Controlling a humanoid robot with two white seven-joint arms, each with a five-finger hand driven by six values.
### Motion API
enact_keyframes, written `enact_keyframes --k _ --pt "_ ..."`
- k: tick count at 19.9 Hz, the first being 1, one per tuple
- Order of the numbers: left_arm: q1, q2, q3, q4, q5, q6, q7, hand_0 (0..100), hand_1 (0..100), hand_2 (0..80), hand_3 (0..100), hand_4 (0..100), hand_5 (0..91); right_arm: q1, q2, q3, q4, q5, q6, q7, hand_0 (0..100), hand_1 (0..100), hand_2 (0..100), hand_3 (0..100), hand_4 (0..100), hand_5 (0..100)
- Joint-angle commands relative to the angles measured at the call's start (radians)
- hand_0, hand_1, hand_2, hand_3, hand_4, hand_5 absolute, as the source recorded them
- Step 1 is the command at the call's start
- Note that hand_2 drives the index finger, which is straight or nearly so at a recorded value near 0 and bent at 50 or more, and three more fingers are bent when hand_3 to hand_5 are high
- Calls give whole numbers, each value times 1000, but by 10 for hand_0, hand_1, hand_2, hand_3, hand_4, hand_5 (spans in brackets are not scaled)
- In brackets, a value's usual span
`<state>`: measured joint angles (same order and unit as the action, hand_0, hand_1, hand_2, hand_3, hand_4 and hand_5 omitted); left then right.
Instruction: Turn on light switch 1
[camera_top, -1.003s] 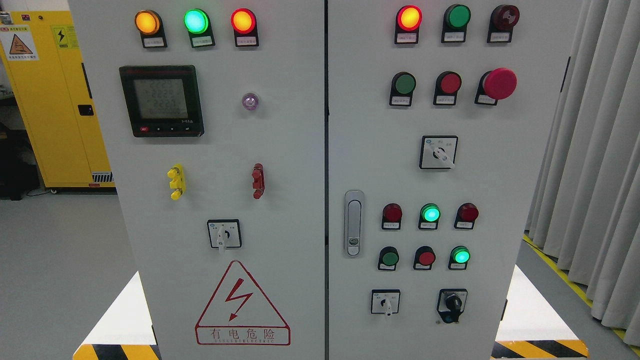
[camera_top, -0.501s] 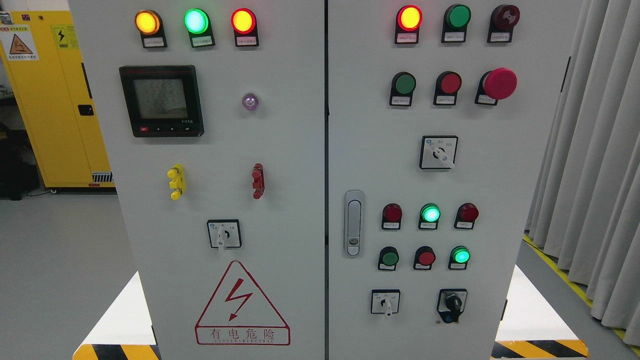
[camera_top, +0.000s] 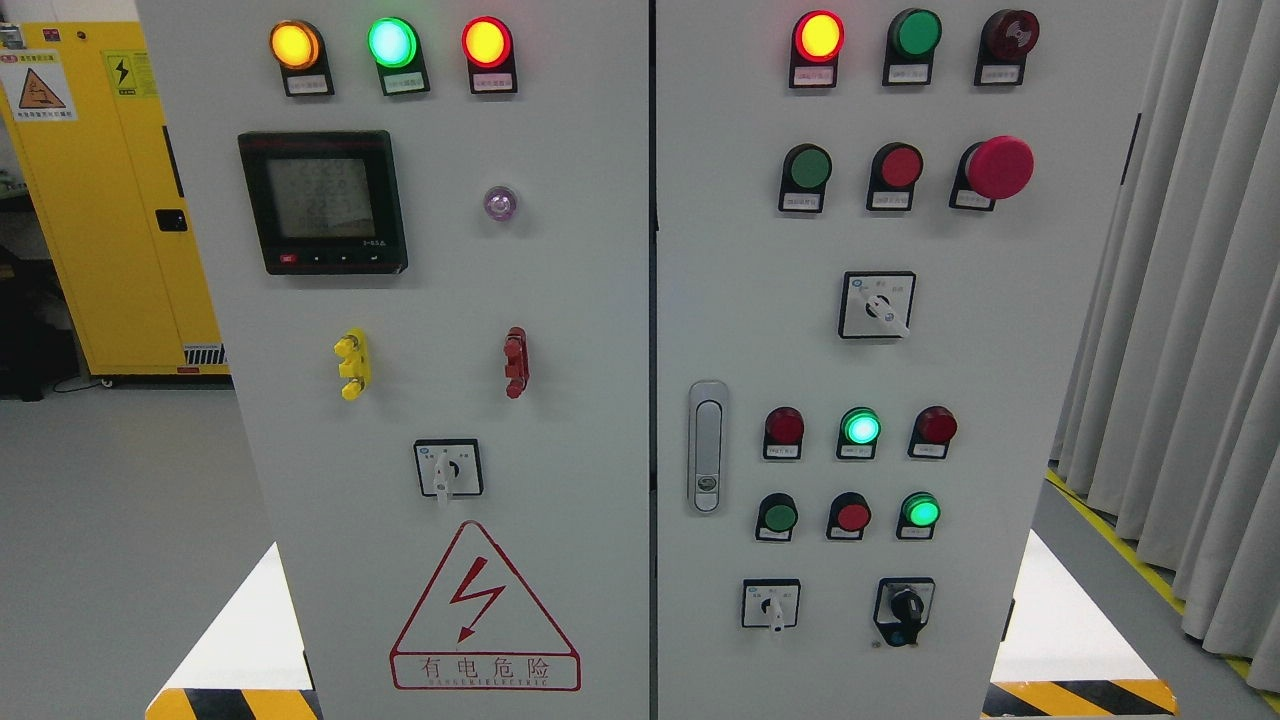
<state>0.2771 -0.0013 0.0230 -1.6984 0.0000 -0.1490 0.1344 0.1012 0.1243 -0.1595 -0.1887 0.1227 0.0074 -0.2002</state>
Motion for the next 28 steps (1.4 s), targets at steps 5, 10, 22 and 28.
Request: enact_keyframes --k 5,10,22,28 --pt "-122 -19 -20 -236 20 114 43 152 618 562 814 877 808 0 0 0 0 0 0 1 0 500 40 0 0 0" --pt "-202 -39 -20 -271 20 242 68 163 638 566 816 880 841 0 0 0 0 0 0 1 0 500 40 0 0 0" --pt "-377 -98 -87 -276 -60 447 171 178 679 565 828 886 860 0 0 0 0 0 0 1 0 500 40 0 0 0" --pt "-443 -112 -87 -274 -74 536 172 187 700 564 834 890 863 0 0 0 0 0 0 1 0 500 40 0 0 0"
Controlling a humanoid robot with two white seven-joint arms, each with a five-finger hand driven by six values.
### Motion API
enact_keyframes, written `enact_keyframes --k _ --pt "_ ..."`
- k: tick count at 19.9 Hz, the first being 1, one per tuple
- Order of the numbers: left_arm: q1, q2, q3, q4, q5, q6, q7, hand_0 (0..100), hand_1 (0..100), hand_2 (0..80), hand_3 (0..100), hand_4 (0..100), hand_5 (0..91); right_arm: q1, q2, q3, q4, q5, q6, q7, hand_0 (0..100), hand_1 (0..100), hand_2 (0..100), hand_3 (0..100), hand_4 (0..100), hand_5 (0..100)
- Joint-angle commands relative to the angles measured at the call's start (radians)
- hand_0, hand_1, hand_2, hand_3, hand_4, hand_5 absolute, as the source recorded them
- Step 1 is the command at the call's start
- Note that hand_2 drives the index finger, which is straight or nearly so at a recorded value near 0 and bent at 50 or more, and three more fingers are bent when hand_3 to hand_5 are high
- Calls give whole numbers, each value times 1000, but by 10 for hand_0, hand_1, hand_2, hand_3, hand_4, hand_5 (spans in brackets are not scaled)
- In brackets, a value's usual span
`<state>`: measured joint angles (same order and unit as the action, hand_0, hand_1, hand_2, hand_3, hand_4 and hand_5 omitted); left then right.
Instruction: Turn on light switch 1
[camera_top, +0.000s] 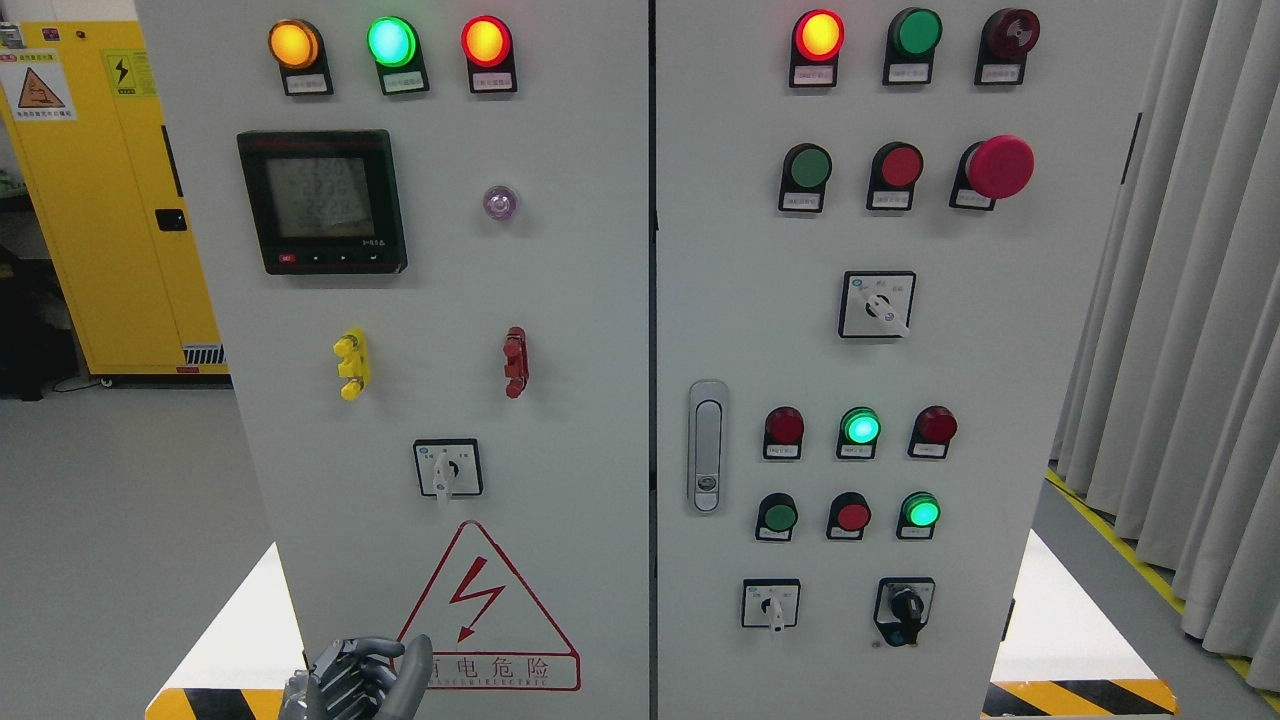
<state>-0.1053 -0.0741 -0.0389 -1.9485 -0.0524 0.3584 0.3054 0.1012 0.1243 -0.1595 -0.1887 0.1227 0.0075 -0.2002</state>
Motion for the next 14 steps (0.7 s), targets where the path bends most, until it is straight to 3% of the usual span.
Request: enact_keyframes --k 1,5,8,14 --pt "-60 -39 -24 -24 -24 30 1 188 701 563 835 891 864 0 0 0 0 0 0 1 0 500 40 0 0 0" --pt "-71 -41 -24 -24 -63 33 3 191 705 563 840 889 866 0 0 0 0 0 0 1 0 500 40 0 0 0" --pt "-96 -47 -24 -24 -63 65 29 194 709 567 846 885 867 0 0 0 0 0 0 1 0 500 40 0 0 0" --pt "-126 -50 -24 -26 -63 102 32 194 715 571 848 883 867 0 0 0 0 0 0 1 0 500 40 0 0 0"
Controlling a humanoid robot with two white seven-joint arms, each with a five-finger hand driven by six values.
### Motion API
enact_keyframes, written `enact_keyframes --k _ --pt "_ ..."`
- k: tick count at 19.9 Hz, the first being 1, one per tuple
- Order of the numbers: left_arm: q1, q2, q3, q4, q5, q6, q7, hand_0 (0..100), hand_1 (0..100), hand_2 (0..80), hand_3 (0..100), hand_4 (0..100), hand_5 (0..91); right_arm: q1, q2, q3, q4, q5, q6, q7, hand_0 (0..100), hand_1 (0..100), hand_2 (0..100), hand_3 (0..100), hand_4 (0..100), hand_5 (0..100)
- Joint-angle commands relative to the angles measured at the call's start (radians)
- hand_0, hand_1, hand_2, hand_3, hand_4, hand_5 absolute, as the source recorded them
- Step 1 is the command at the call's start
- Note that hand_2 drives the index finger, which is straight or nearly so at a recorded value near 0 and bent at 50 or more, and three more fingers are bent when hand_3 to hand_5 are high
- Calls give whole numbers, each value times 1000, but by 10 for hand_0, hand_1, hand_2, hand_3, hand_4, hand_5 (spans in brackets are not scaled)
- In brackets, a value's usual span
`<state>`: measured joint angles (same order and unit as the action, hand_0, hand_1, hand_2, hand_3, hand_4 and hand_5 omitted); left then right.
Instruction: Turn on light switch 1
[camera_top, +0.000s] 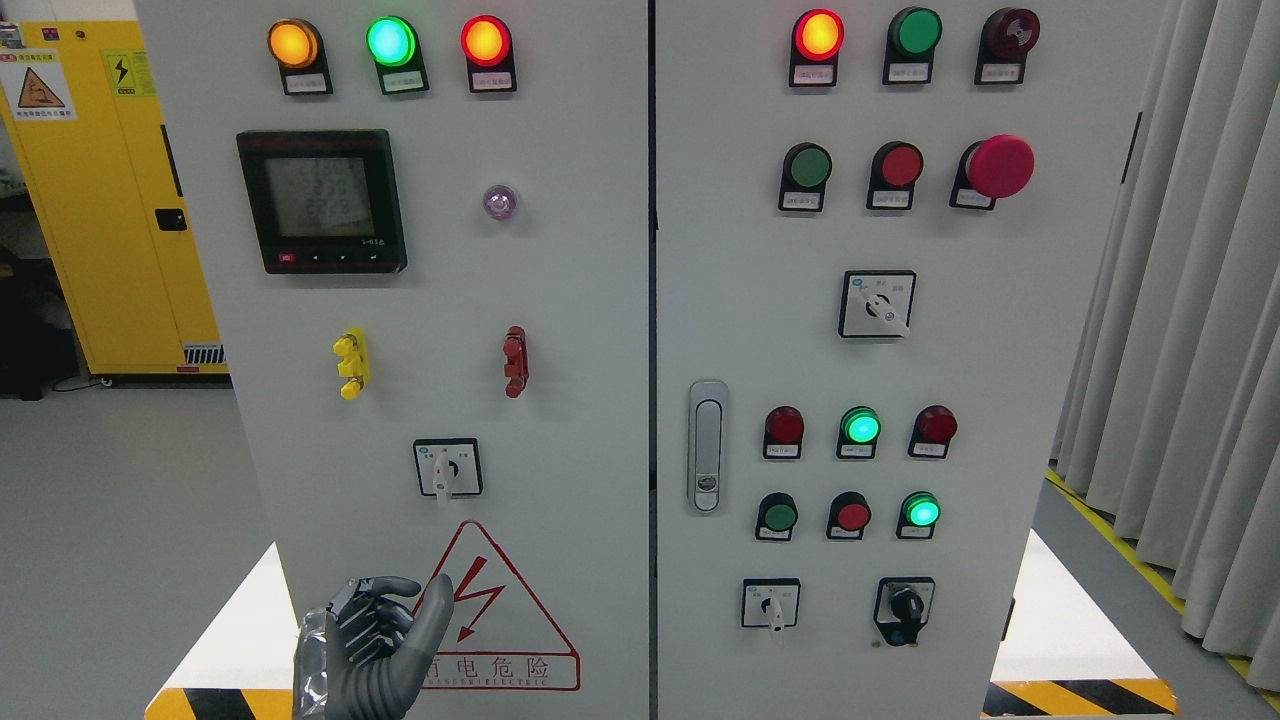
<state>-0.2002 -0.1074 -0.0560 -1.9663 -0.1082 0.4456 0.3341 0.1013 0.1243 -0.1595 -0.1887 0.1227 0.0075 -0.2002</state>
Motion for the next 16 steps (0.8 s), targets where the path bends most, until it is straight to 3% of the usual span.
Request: enact_keyframes --k 1,7,16 --pt "-37 -18 -7 -6 -7 25 3 194 716 571 848 884 867 0 0 0 0 0 0 -1 0 500 40 0 0 0" --pt "-76 -25 -8 -6 -5 76 36 207 721 568 848 883 868 0 0 0 0 0 0 1 0 500 40 0 0 0" --pt "-105 -28 -19 -6 -10 91 42 231 745 571 848 882 869 0 0 0 0 0 0 1 0 500 40 0 0 0"
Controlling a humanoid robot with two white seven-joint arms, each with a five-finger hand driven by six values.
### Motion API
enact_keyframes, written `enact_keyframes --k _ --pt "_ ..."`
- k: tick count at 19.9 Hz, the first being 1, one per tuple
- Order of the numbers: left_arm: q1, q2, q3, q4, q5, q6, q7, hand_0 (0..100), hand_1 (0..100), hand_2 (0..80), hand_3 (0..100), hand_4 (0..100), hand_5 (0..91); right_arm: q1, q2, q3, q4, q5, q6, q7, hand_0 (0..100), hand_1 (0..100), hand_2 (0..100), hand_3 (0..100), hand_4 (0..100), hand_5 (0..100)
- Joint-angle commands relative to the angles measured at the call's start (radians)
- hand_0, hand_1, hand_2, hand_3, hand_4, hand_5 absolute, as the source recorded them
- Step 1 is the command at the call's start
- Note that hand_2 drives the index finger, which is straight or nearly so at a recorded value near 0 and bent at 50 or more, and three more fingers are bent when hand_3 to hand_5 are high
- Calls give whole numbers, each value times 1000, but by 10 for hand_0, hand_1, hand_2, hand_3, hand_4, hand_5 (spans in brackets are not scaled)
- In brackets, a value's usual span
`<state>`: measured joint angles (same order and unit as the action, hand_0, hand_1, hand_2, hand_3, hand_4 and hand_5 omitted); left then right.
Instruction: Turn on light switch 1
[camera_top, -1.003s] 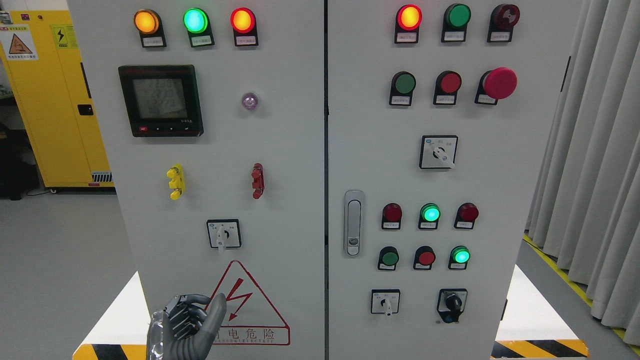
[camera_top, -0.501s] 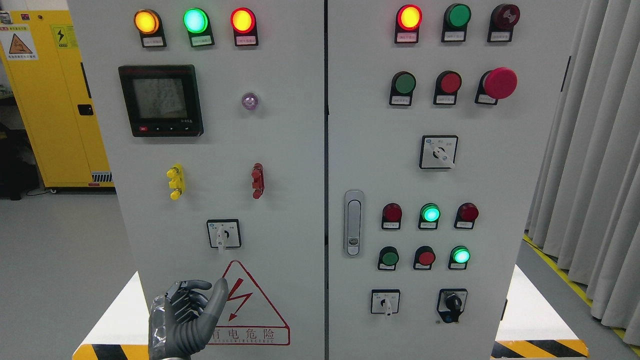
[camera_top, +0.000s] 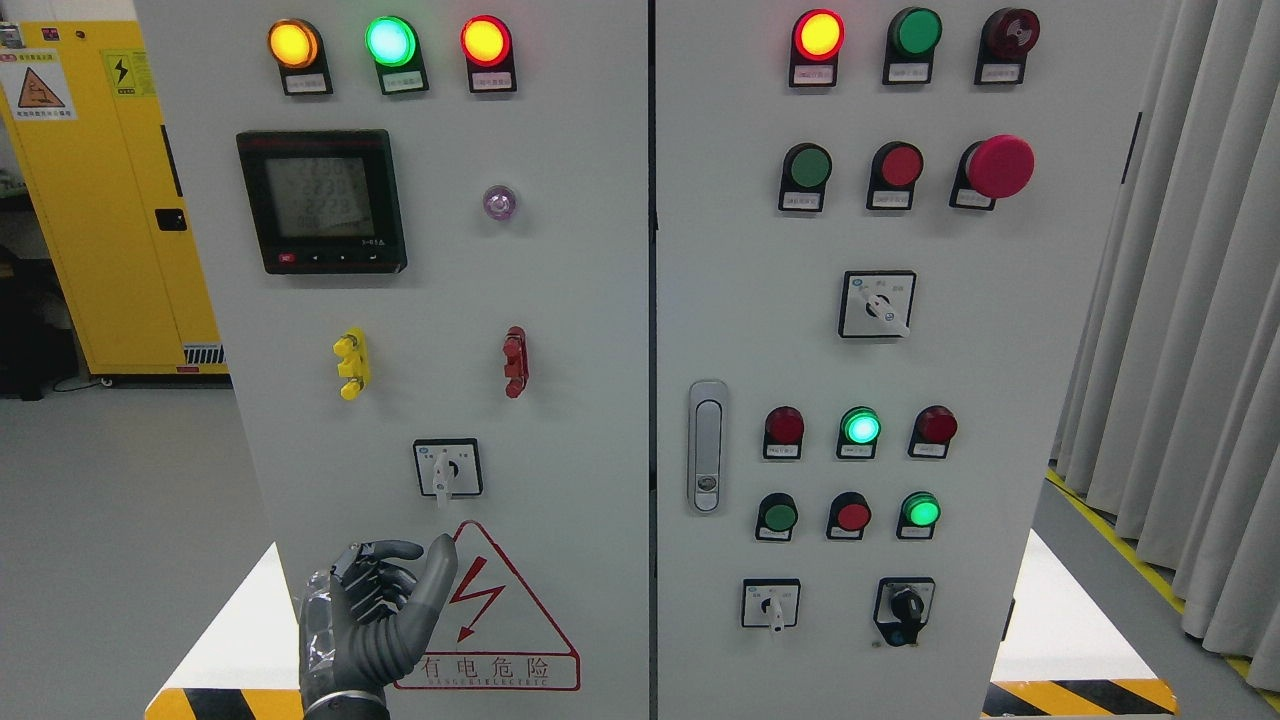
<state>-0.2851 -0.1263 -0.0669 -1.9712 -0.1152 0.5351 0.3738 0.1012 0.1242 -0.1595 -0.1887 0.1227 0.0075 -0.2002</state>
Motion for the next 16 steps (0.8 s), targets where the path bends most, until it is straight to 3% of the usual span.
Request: enact_keyframes --k 1,16 --pt "-22 -9 -8 0 -6 3 2 232 750 571 848 882 870 0 0 0 0 0 0 1 0 500 40 0 0 0" --pt "-66 -15 -8 6 -31 52 2 218 745 571 856 879 871 0 0 0 0 0 0 1 0 500 40 0 0 0"
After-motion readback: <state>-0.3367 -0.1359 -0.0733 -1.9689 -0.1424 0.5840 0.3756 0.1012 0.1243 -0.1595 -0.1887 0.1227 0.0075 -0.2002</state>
